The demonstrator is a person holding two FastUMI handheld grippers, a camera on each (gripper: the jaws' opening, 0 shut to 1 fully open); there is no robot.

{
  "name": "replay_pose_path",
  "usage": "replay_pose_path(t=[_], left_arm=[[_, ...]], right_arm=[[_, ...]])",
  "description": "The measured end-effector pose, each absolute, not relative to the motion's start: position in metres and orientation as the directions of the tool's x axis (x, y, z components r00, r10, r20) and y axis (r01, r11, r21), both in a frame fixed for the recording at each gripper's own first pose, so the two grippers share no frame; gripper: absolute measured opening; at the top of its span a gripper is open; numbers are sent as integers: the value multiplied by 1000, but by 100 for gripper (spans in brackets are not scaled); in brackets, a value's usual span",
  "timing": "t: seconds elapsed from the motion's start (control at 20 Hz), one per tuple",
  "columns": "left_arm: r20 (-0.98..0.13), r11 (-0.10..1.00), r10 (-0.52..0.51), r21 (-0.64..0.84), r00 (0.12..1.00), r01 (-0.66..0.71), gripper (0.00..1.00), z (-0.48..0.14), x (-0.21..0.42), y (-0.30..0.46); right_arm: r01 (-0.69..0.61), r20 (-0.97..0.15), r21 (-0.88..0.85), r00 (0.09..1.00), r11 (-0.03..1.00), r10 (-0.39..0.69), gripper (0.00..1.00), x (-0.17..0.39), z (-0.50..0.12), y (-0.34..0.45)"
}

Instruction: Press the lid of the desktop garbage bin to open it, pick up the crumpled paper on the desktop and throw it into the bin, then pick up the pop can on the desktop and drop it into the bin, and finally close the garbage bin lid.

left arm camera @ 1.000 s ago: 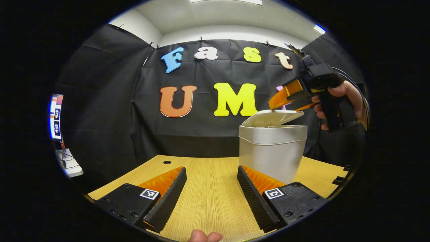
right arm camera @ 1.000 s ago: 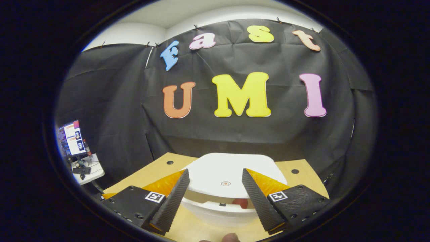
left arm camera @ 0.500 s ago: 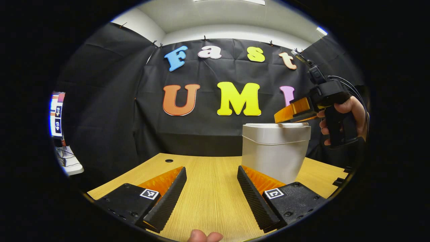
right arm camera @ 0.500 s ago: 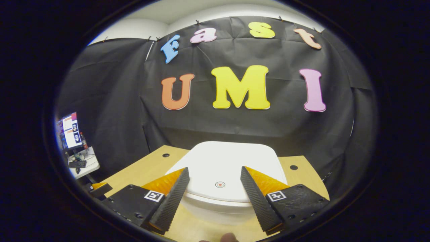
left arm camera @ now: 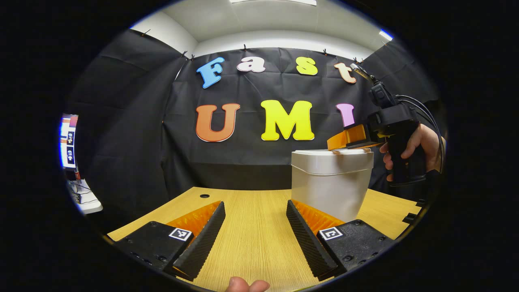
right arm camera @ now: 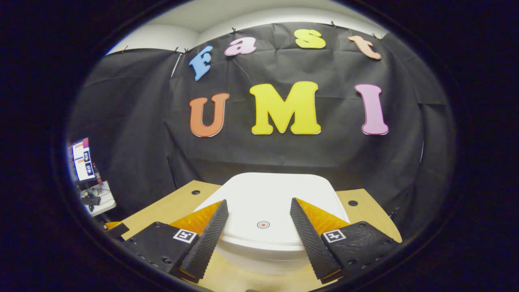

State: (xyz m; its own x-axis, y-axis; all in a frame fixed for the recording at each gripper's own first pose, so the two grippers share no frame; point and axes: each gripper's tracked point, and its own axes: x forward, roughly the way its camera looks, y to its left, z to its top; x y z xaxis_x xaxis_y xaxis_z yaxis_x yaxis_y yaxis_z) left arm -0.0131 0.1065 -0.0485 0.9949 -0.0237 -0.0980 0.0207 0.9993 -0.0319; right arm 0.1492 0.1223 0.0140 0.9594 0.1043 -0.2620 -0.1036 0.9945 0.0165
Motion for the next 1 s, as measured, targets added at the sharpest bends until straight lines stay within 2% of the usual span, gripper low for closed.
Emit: replay_pose_path(t=[0.25,0.5,0.75,0.85,1.0], left_arm=[[-97,999,-16,-30,995,13,98,-44,-16,112],[-93,1000,-3,-29,996,0,98,-41,-18,117],[-51,999,35,-9,998,-36,98,-24,-25,126],[-31,999,31,-13,999,-32,98,-20,-26,122],[-41,1000,8,-26,999,-9,98,-23,-25,113]], right_arm=[[-140,-281,-32,951,990,126,99,149,9,122],[-116,-253,20,960,993,117,98,148,9,122],[-72,-153,-20,986,997,68,95,148,26,123],[-68,-137,-22,988,997,65,95,145,31,119],[-56,-55,7,997,998,56,95,135,57,109]])
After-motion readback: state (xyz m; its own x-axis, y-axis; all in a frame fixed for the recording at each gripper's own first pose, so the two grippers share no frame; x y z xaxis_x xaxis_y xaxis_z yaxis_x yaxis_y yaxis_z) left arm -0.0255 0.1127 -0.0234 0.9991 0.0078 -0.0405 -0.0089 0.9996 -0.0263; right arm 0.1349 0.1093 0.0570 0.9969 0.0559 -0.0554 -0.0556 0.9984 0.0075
